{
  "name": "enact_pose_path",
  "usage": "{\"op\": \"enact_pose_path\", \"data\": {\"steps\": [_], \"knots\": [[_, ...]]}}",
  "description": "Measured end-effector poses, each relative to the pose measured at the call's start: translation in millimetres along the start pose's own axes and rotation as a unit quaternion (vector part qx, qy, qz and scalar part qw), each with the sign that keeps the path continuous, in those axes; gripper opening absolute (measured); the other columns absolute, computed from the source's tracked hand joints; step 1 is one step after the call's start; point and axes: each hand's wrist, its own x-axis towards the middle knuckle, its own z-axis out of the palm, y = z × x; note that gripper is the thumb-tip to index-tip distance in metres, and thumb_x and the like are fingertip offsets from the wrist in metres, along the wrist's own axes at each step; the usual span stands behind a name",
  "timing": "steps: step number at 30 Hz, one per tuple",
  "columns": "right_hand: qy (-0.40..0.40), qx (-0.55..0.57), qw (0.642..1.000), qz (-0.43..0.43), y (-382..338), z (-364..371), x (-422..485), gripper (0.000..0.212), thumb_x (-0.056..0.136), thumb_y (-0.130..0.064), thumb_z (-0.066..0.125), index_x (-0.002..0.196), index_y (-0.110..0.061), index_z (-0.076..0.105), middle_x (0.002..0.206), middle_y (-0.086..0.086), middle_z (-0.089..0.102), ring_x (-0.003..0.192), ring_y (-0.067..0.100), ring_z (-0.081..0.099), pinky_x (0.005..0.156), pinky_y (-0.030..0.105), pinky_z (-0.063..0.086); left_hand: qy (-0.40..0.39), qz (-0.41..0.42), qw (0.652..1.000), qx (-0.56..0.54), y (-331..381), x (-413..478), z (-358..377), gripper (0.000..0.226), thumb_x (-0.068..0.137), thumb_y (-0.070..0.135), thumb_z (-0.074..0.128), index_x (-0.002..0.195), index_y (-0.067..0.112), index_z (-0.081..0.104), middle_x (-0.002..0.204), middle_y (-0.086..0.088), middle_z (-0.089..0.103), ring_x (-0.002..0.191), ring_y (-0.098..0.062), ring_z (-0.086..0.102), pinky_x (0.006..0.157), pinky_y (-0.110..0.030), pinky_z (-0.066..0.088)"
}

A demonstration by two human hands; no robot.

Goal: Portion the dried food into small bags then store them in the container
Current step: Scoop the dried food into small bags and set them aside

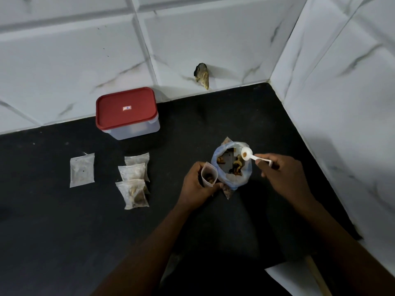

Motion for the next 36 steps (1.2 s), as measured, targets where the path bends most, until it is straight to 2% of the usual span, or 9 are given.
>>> {"op": "enact_pose_path", "data": {"steps": [2,4,9,13,15,21,28,31,36], "knots": [[0.010,-0.069,0.994,-0.081,4.1,-0.4,8.9,0.025,0.095,-0.028,0.066,0.117,-0.021,0.075,0.099,-0.007,0.076,0.083,0.000,0.069,0.077,0.025,0.056,0.003,0.001,1.000,0.009,-2.7,-0.3,2.0,0.050,0.073,0.026,0.092,0.112,0.027,0.061,0.111,0.008,0.069,0.102,-0.007,0.069,0.089,-0.037,0.061],[0.011,-0.131,0.981,-0.143,5.9,3.8,16.8,0.025,0.094,-0.029,0.065,0.115,-0.022,0.077,0.102,-0.003,0.077,0.091,0.012,0.072,0.081,0.033,0.058,0.003,0.005,1.000,0.016,-4.7,-0.5,4.3,0.052,0.072,0.031,0.093,0.112,0.027,0.060,0.110,0.008,0.069,0.102,-0.007,0.069,0.087,-0.035,0.061],[-0.008,-0.282,0.941,-0.189,-2.1,18.7,32.1,0.019,0.097,-0.029,0.062,0.104,-0.022,0.078,0.090,0.001,0.074,0.082,0.019,0.069,0.066,0.029,0.049,-0.008,0.012,1.000,0.021,-5.3,-1.5,8.3,0.052,0.072,0.034,0.091,0.113,0.023,0.061,0.109,0.009,0.070,0.101,-0.006,0.069,0.086,-0.028,0.060],[-0.050,-0.368,0.910,-0.183,-10.8,20.8,34.1,0.024,0.099,-0.028,0.058,0.117,-0.024,0.073,0.103,-0.001,0.073,0.092,0.015,0.069,0.076,0.031,0.056,-0.008,0.012,0.999,0.034,-8.0,-0.6,10.7,0.050,0.073,0.034,0.090,0.112,0.022,0.062,0.109,0.008,0.069,0.101,-0.006,0.069,0.086,-0.025,0.059],[-0.072,-0.356,0.915,-0.174,-13.0,19.6,34.7,0.025,0.099,-0.029,0.058,0.119,-0.025,0.072,0.106,-0.001,0.073,0.095,0.016,0.069,0.078,0.030,0.054,-0.005,0.013,0.999,0.047,-10.2,0.4,10.9,0.047,0.074,0.032,0.091,0.110,0.024,0.062,0.107,0.009,0.069,0.100,-0.006,0.069,0.084,-0.025,0.059],[-0.135,-0.174,0.972,-0.077,-3.9,6.1,52.4,0.020,0.095,-0.026,0.063,0.108,-0.030,0.078,0.107,-0.009,0.075,0.096,0.010,0.068,0.088,0.037,0.056,0.016,0.020,0.996,0.082,-17.0,2.5,13.6,0.038,0.076,0.027,0.088,0.105,0.023,0.063,0.103,0.009,0.069,0.096,-0.007,0.069,0.083,-0.032,0.060],[-0.132,-0.245,0.949,-0.146,0.3,0.6,57.5,0.022,0.096,-0.029,0.062,0.113,-0.031,0.075,0.106,-0.007,0.075,0.096,0.013,0.069,0.085,0.039,0.058,0.003,0.014,0.997,0.081,-16.8,2.9,12.6,0.044,0.074,0.031,0.090,0.109,0.023,0.063,0.107,0.009,0.069,0.098,-0.005,0.068,0.085,-0.032,0.060],[-0.141,-0.241,0.948,-0.155,-0.3,3.4,54.9,0.022,0.096,-0.031,0.062,0.114,-0.032,0.075,0.105,-0.008,0.075,0.096,0.012,0.069,0.083,0.039,0.058,-0.005,0.009,0.997,0.079,-16.9,2.5,11.4,0.053,0.068,0.044,0.089,0.110,0.028,0.061,0.109,0.011,0.068,0.100,-0.006,0.068,0.084,-0.035,0.061],[-0.152,-0.226,0.948,-0.166,-1.5,-8.5,53.0,0.020,0.094,-0.034,0.063,0.110,-0.037,0.075,0.102,-0.012,0.075,0.094,0.011,0.069,0.082,0.039,0.058,0.012,0.014,0.997,0.076,-17.2,2.0,14.1,0.051,0.069,0.042,0.092,0.106,0.024,0.062,0.105,0.010,0.068,0.096,-0.009,0.069,0.080,-0.036,0.061]]}}
